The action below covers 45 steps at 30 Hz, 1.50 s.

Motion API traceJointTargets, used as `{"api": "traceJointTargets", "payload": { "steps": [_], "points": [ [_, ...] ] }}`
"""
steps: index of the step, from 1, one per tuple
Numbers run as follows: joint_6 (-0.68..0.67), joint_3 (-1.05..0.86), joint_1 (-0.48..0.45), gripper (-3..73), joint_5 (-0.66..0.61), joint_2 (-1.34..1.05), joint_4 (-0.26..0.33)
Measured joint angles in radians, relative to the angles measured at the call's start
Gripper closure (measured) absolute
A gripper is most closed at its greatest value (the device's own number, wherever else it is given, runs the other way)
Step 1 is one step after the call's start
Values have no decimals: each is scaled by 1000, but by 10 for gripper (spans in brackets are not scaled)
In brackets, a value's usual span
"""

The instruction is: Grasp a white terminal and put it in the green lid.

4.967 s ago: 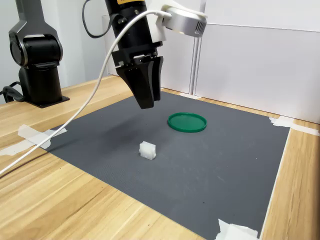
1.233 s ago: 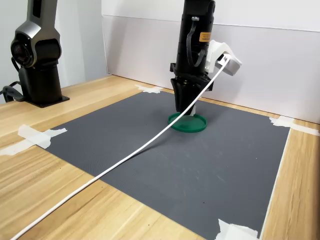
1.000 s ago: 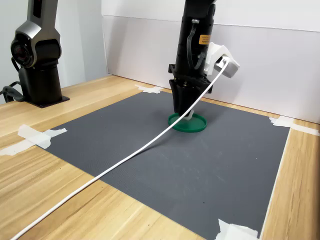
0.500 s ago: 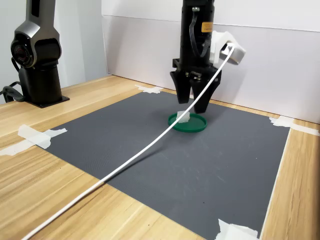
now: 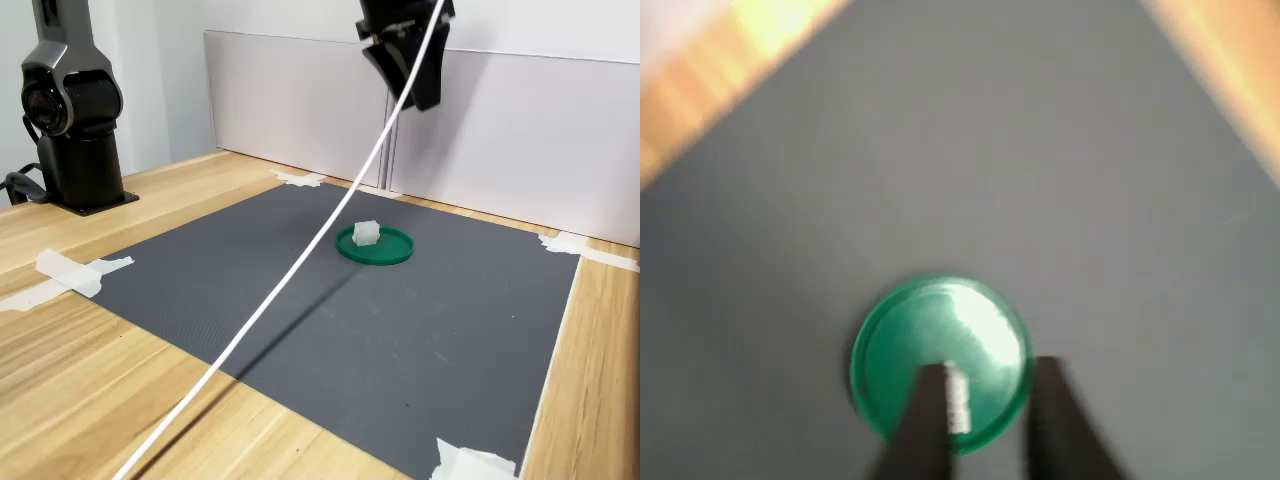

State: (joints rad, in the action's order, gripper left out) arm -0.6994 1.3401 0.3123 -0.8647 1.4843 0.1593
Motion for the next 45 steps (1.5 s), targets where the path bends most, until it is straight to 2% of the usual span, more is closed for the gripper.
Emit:
{"api": "traceJointTargets", "payload": {
  "steps": [2,4,7,11,14,20,27,40,45],
  "points": [
    [2,-53,0,655,54,-77,7],
    [12,-119,0,695,128,-148,17],
    [73,-257,0,712,293,-264,41],
    [216,-442,0,713,503,-422,44],
    [293,-566,0,715,581,-538,31],
    [341,-745,-10,715,595,-718,7],
    [389,-877,-154,715,591,-883,-6],
    [394,-1069,-290,715,549,-1292,-6],
    [394,-1137,-298,715,506,-1373,-6]
  ]
}}
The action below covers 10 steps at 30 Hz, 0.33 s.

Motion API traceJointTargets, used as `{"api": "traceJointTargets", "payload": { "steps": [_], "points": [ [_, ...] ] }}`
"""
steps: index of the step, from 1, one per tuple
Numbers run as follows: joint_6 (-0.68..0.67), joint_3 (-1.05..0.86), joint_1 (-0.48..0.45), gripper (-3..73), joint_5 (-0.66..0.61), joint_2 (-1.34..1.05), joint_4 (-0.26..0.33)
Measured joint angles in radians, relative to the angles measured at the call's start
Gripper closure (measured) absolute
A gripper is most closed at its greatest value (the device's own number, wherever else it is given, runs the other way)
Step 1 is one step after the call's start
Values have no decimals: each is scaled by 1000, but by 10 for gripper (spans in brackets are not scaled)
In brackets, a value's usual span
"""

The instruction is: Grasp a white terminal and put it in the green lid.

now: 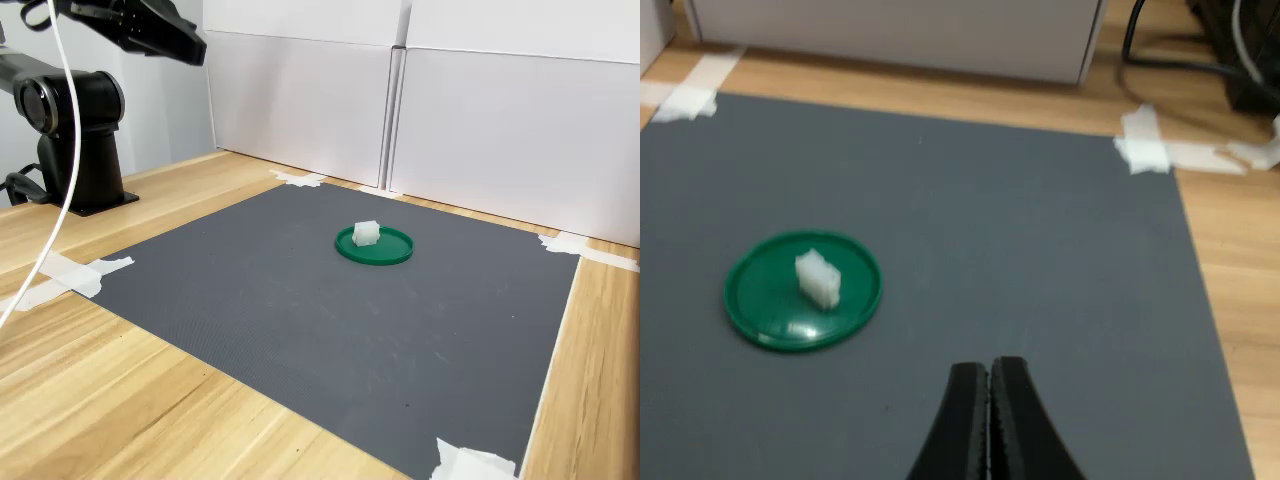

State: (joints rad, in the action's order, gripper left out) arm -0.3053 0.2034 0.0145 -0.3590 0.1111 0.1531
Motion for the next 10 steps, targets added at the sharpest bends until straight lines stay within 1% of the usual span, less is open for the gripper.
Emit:
{"api": "traceJointTargets", "payload": {
  "steps": [10],
  "points": [
    [0,-104,0,715,-21,-31,-2]
  ]
}}
